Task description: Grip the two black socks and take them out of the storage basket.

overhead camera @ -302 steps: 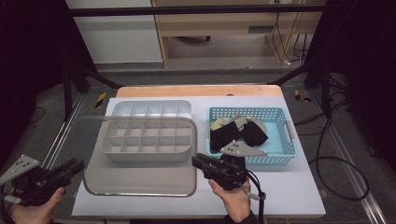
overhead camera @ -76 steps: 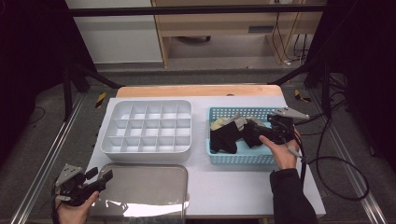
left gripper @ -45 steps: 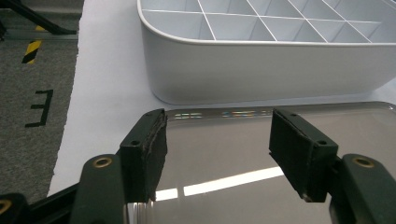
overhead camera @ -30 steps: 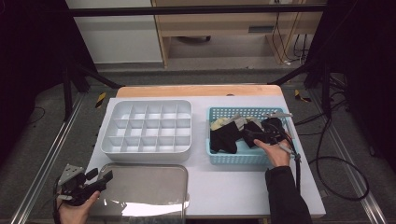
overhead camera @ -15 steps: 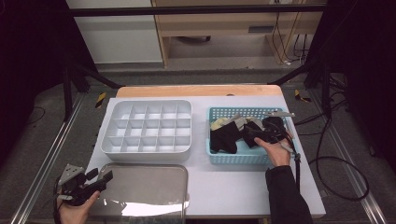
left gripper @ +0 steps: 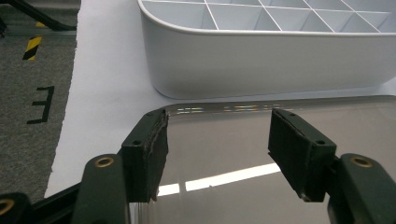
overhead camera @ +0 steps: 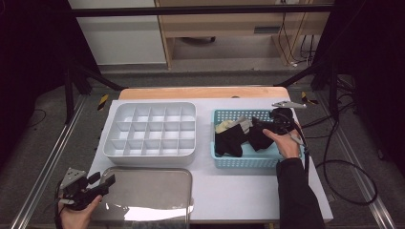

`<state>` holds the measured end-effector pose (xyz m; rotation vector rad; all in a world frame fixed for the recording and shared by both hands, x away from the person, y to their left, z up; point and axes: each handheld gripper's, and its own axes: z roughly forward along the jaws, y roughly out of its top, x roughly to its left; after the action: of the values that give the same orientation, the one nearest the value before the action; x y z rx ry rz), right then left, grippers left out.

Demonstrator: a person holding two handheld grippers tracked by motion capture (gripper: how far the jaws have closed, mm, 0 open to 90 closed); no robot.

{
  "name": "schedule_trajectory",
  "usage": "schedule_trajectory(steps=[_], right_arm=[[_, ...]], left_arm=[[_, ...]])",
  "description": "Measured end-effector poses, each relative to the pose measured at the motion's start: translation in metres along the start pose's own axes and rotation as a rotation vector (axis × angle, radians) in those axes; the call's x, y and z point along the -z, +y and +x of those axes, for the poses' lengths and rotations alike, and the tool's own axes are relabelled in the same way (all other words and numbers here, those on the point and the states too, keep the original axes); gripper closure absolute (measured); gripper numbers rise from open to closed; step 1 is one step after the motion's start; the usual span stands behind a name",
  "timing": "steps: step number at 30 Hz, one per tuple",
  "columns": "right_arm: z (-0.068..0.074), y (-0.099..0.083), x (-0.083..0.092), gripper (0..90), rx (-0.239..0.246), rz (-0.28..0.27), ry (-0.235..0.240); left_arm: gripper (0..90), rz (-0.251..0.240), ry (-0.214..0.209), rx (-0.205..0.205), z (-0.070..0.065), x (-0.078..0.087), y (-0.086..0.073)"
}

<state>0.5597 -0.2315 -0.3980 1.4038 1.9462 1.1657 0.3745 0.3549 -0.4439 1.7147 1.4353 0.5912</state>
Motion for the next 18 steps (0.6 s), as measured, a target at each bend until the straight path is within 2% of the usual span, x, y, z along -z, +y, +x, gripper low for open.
schedule_trajectory(steps=[4,12,18], right_arm=[[-0.002,-0.006,-0.008,24.1,0.014,0.045,0.000],[0.000,-0.017,-0.020,24.5,0.003,0.093,0.022],[0.001,-0.021,-0.026,27.1,0.021,0.121,0.019]], left_arm=[[37.2,0.003,0.002,0.000,0.000,-0.001,-0.001],[37.2,0.005,0.001,0.000,0.000,-0.002,-0.001],[37.6,0.008,0.002,-0.007,-0.001,-0.002,-0.001]])
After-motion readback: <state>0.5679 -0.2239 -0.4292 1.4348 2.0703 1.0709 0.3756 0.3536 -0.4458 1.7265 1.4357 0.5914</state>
